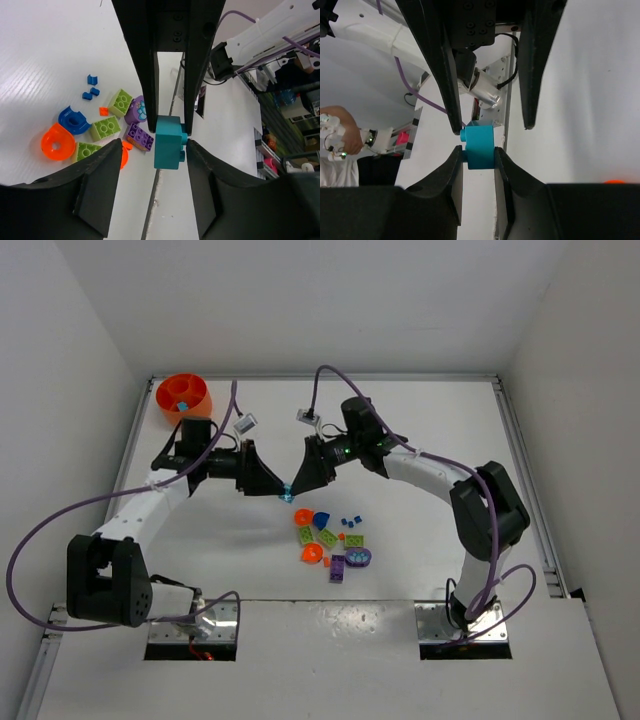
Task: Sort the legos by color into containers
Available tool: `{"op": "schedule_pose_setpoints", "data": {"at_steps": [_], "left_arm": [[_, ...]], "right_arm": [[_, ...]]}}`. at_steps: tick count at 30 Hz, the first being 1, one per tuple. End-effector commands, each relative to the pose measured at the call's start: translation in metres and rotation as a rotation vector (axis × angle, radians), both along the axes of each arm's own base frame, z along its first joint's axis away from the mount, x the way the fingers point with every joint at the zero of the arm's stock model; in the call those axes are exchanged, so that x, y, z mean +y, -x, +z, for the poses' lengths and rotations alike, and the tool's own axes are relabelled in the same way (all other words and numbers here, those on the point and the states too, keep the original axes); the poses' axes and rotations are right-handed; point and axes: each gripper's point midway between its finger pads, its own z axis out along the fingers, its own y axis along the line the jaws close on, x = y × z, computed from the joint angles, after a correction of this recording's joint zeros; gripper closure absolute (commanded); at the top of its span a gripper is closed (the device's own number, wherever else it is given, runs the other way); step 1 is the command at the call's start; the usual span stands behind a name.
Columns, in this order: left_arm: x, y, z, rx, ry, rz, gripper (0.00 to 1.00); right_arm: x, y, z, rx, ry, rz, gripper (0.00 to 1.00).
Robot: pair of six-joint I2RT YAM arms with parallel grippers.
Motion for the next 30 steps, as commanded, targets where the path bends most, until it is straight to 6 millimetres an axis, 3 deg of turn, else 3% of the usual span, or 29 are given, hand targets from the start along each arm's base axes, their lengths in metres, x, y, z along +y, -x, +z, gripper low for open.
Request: {"op": "schedule_pose_setpoints", "data": {"at_steps": [1,13,15,17,18,19,20,22,26,28,30], "left_arm": [[-0.006,0.005,0.005,-0.079,0.007,-0.035,0.42],[-0.005,0.011,0.006,-0.099,0.007,-0.036,0.81],[-0.004,0.011,0.003,-0.09,0.0,-0.03,0.85],[-0.003,0.009,0.003,-0.111,-0.013,-0.017,0.85],[-0.002,0.007,0.002,-0.126,-0.035,0.006,0.88],[0.0,0.003,-0.001,-0.128,-0.051,0.024,0.9],[0.006,-0.004,0.007,-0.165,-0.065,0.067,0.92],[0.016,-0.018,0.008,-0.193,-0.108,0.144,0.96],[0.048,-0.059,0.009,-0.24,-0.23,0.343,0.98],[0.08,-0.096,0.011,-0.275,-0.38,0.564,1.0],[0.121,-0.13,0.015,-0.295,-0.518,0.794,1.0]], "right_arm": [[-0.001,0.0,0.007,-0.02,-0.04,0.027,0.97],[-0.005,-0.008,0.007,-0.03,-0.042,-0.001,0.97],[-0.004,-0.011,0.007,-0.034,-0.037,-0.014,0.79],[-0.005,-0.011,0.003,-0.024,-0.022,-0.021,0.69],[-0.005,-0.011,0.006,-0.048,-0.025,-0.029,0.53],[-0.008,-0.017,0.011,-0.078,-0.031,-0.045,0.46],[-0.01,-0.015,0.006,-0.065,0.0,-0.059,0.41],[-0.017,-0.026,0.014,-0.163,-0.002,-0.096,0.37],[-0.038,-0.037,0.011,-0.259,0.083,-0.177,0.31],[-0.048,-0.05,0.008,-0.329,0.123,-0.23,0.29],[-0.056,-0.049,0.001,-0.368,0.159,-0.25,0.29]]}}
